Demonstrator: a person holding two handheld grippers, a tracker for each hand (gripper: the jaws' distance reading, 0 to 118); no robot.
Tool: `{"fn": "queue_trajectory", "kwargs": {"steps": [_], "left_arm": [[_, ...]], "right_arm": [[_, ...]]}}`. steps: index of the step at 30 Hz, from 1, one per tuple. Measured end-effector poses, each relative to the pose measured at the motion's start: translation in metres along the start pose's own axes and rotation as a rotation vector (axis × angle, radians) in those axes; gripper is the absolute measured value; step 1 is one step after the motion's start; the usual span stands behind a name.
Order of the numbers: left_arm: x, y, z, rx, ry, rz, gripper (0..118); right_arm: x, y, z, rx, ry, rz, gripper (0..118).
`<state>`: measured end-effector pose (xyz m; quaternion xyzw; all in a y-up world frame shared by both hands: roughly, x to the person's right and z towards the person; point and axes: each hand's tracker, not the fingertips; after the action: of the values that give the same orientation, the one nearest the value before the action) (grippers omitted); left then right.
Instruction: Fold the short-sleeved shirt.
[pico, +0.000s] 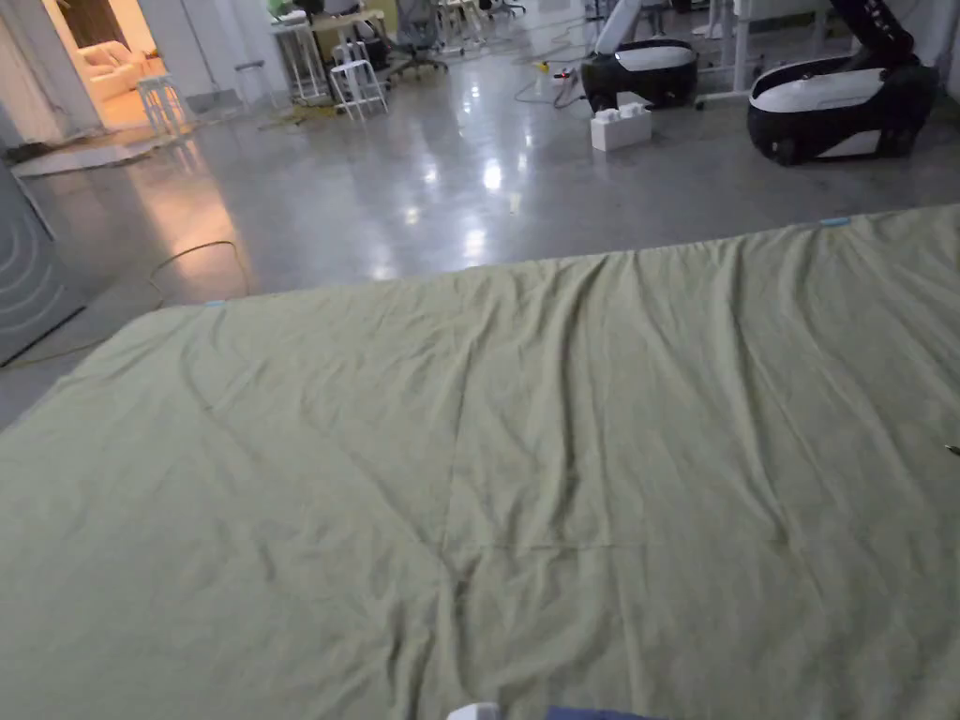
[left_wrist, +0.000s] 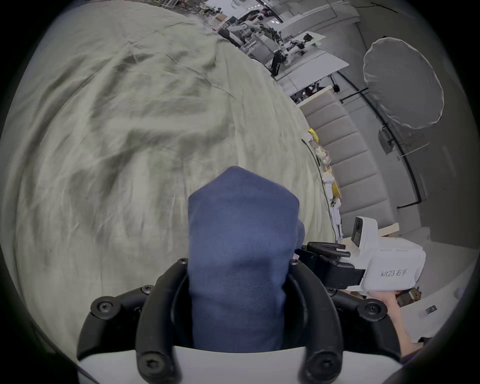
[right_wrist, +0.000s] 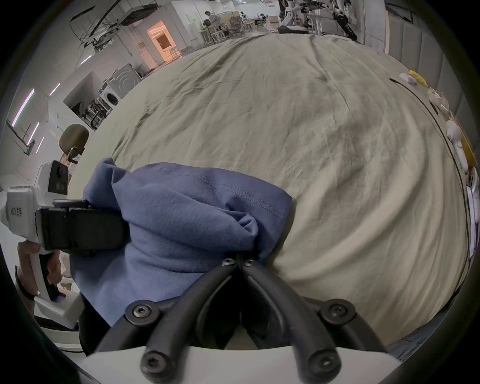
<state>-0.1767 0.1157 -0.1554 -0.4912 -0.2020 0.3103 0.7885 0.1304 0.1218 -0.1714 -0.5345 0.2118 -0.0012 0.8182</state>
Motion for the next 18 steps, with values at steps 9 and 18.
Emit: {"fn": "queue_trajectory", "kwargs": {"steps": [9,18], "left_arm": [[-0.098,0.037,0.212,0.294,0.035,0.234,45],[-0.220,0.066,0.283,0.252,0.625,0.378,61]], "right_arm": [[0.019,-0.054,0.100,0.182,0.271,-0.182,1],[0.044,-0.106,0.107,0.084,0.158,-0.228,1]]}}
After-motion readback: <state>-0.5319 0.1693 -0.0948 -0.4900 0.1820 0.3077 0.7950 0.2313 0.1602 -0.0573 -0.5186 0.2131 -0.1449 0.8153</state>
